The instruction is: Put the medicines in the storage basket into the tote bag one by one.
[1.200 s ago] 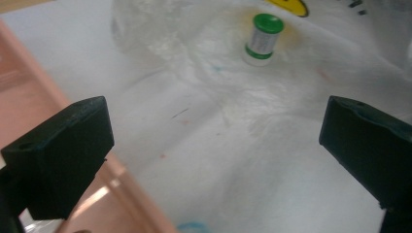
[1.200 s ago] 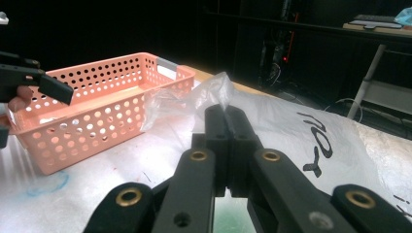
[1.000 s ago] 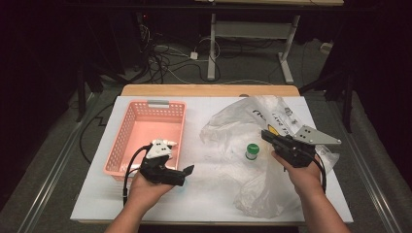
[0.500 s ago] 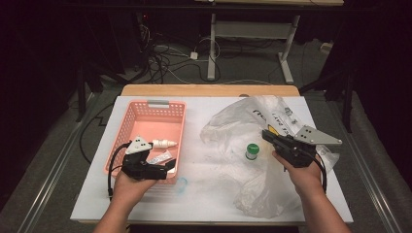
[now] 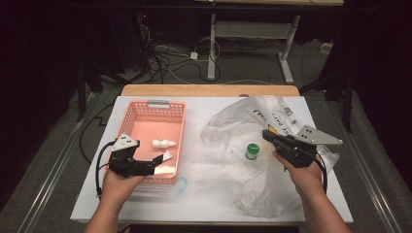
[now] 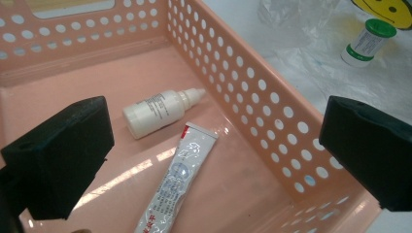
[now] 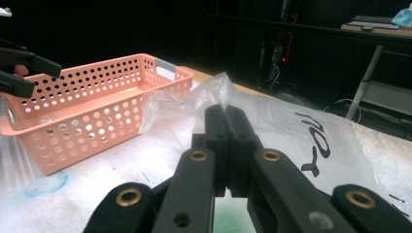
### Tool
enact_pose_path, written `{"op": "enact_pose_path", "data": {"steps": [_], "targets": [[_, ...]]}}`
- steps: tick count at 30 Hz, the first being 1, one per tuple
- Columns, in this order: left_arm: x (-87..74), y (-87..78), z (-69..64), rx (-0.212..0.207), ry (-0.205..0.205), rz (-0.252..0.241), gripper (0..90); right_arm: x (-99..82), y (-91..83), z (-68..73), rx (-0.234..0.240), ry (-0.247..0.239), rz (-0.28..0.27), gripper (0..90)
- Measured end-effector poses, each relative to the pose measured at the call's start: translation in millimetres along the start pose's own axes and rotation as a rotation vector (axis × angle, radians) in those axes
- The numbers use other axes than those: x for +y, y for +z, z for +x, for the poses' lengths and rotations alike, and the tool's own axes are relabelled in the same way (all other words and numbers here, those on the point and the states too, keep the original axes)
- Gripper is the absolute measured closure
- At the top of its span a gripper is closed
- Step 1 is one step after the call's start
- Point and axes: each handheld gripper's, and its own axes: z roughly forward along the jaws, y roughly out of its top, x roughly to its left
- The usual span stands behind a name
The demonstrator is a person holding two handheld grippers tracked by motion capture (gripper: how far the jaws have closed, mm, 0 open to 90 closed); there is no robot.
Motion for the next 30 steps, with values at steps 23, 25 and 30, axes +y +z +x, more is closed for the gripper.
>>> {"op": "enact_pose_path", "data": {"steps": [23, 25, 30], "targets": [[43.9, 36.0, 31.1, -0.019, 0.045, 0.247, 15.4, 1.3, -1.4, -0.3, -0.006, -0.004, -0.002, 90.0], [44.8, 44.3, 34.4, -0.061, 0.049, 0.331, 17.0, 1.4, -1.3, -0.2, -0.006, -0.004, -0.002, 90.0], [44.6, 59.6, 33.3, -0.072, 0.096, 0.462, 21.1, 2.5, 0.1, 2.2, 0.003, -0.006, -0.003, 90.0]]}}
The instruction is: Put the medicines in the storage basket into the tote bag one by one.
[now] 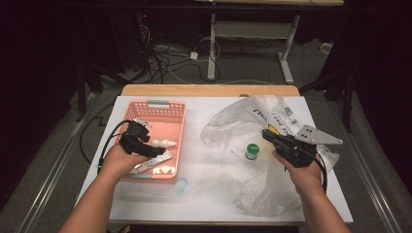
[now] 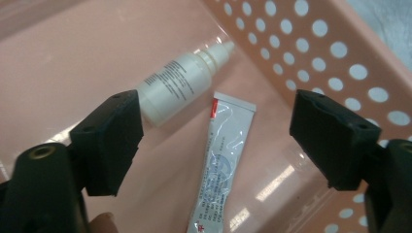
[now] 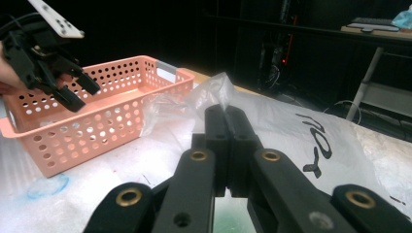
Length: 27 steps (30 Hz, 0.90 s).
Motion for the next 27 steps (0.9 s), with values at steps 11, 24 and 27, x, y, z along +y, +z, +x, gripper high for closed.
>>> {"op": "enact_pose_path", "data": {"steps": [11, 24, 27], "targets": [[9.8, 24.0, -4.7, 0.002, 0.09, 0.246, 35.2, 1.8, -2.3, -0.2, 0.0, 0.012, -0.008, 90.0], [11.8, 41.5, -5.6, 0.018, 0.151, 0.355, 53.5, 2.6, -4.2, -1.9, 0.0, 0.016, -0.016, 90.0], [11.8, 41.7, -7.1, 0.028, 0.162, 0.358, 59.7, 3.6, -5.1, -1.6, 0.0, 0.012, -0.019, 90.0]]}}
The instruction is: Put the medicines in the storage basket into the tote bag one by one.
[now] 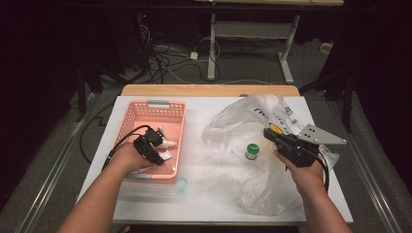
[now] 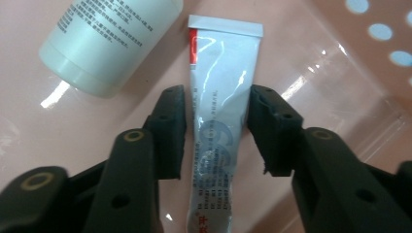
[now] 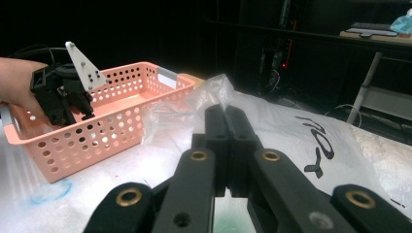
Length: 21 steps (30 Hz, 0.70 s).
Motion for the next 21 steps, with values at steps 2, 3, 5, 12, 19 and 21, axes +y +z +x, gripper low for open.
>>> {"op": "enact_pose_path", "data": {"steps": [2, 3, 5, 12, 19, 21], "targets": [[0.4, 0.2, -1.2, -0.003, 0.008, -0.001, 59.8, -0.2, 0.4, 0.9, 0.0, 0.005, 0.003, 90.0], [0.6, 0.2, -1.7, -0.004, 0.013, -0.002, 60.2, -0.5, 0.7, 1.1, 0.0, 0.005, 0.005, 90.0], [1.3, 0.6, -3.1, -0.006, 0.016, -0.012, 61.3, -0.9, 1.1, 1.0, 0.002, -0.004, 0.009, 90.0], [10.0, 2.4, -9.4, -0.001, 0.04, -0.056, 61.9, -1.9, 1.4, 0.9, 0.007, 0.006, 0.011, 90.0], [8.6, 1.4, -6.7, 0.009, 0.016, -0.057, 52.5, -2.6, 2.1, 1.0, 0.008, 0.007, 0.008, 90.0], [5.3, 0.2, -3.5, -0.007, -0.002, -0.039, 48.5, -2.0, 1.3, 1.0, 0.009, 0.006, 0.01, 90.0]]}}
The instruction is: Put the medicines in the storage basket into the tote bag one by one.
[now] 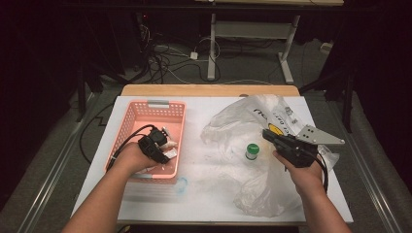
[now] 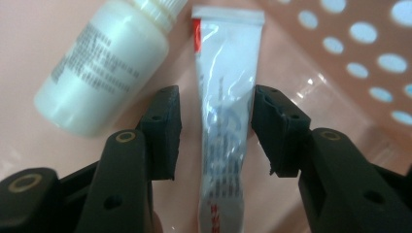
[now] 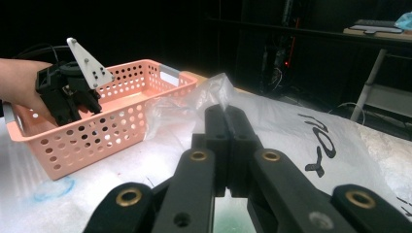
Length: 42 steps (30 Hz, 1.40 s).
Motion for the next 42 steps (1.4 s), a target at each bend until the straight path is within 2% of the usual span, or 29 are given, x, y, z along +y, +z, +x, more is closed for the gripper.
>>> {"op": "enact_pose_path", "data": {"steps": [5, 7, 10, 12, 16, 23, 27, 32, 34, 36, 39, 42], "targets": [[-7.3, -1.4, 4.8, 0.009, 0.0, 0.053, 47.4, 1.8, -1.0, -0.1, -0.004, -0.004, -0.01, 90.0], [-7.4, -1.2, 4.2, 0.014, 0.012, 0.059, 51.9, 2.4, -1.6, 0.1, -0.004, -0.005, -0.01, 90.0], [-6.8, -0.7, 3.7, 0.008, 0.02, 0.046, 56.6, 2.2, -0.9, 0.1, -0.004, -0.009, -0.011, 90.0], [-6.1, -0.5, 2.3, 0.005, 0.037, 0.038, 65.7, 1.5, -0.4, 0.6, -0.005, 0.0, -0.004, 90.0], [-5.3, 0.2, 1.1, -0.001, 0.05, 0.023, 67.0, 1.0, 0.7, 0.6, -0.006, -0.006, -0.003, 90.0], [-5.6, -0.9, -2.0, 0.016, 0.08, 0.015, 67.7, 2.0, -0.1, 0.4, -0.006, -0.01, -0.01, 90.0], [-6.5, -2.7, -2.5, 0.02, 0.072, 0.016, 67.7, 0.9, -0.4, -0.8, -0.01, -0.006, -0.006, 90.0], [-9.5, -12.8, -2.9, 0.0, 0.049, -0.025, 67.8, 1.7, -1.5, -1.0, -0.011, -0.008, -0.008, 90.0], [-11.9, -17.8, -3.6, 0.007, 0.041, -0.046, 67.7, 2.3, -2.3, -0.3, -0.011, -0.005, -0.007, 90.0], [-15.1, -23.8, -4.6, -0.005, 0.034, -0.091, 67.8, 3.1, -2.7, -0.6, -0.012, -0.011, -0.016, 90.0], [-21.5, -30.6, -7.6, -0.002, 0.021, -0.151, 67.8, 4.2, -4.3, -1.2, -0.016, -0.009, -0.022, 90.0], [-28.0, -33.6, -10.1, 0.005, 0.012, -0.184, 67.7, 4.1, -4.7, -1.0, -0.016, -0.007, -0.021, 90.0]]}}
